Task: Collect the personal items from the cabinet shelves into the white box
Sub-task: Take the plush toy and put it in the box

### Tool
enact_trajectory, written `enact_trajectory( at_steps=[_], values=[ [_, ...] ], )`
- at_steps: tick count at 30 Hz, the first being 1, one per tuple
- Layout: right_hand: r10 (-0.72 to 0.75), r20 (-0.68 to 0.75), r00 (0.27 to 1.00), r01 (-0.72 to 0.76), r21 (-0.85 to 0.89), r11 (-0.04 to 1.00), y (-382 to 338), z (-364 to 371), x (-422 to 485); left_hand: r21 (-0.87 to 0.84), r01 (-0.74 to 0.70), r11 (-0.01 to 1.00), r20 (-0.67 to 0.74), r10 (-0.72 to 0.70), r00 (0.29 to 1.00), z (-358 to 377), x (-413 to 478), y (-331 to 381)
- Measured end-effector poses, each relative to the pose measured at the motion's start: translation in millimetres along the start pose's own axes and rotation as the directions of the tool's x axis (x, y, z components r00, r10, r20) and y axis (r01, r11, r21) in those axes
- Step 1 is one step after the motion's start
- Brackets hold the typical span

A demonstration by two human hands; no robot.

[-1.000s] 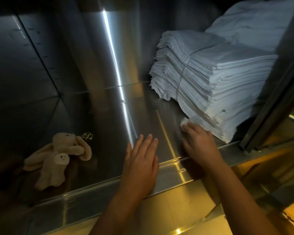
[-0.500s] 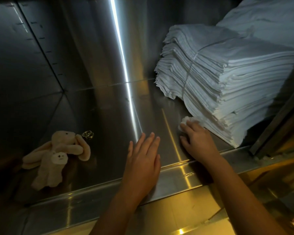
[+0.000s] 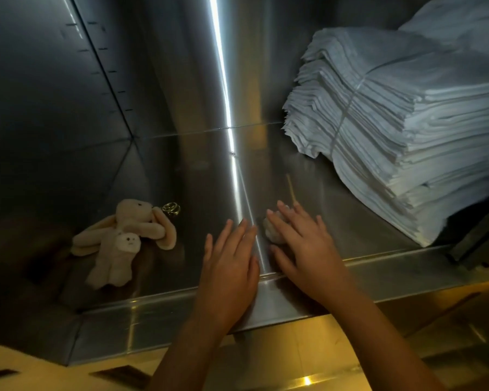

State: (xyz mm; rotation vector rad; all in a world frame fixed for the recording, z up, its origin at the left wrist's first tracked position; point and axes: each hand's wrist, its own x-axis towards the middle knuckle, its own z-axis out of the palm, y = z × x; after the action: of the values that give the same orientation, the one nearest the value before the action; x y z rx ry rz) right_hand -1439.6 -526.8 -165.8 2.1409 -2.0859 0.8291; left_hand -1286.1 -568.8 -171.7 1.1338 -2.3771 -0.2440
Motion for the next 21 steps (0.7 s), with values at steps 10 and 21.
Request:
enact_trajectory(
  at_steps=[10,21],
  values=[
    [0.061,0.257,0.964,-0.039,-0.09,0.995,-11,23,30,0.001,0.064,0.998,-0.032,-0.064,0.997,-15,-15,-22],
    [-0.261,-0.003,0.965,0.259,0.114,0.959,-69,54,38,0.09,0.177,0.98,-0.108,-0.167,0.98,-38,-32,-60]
  ],
)
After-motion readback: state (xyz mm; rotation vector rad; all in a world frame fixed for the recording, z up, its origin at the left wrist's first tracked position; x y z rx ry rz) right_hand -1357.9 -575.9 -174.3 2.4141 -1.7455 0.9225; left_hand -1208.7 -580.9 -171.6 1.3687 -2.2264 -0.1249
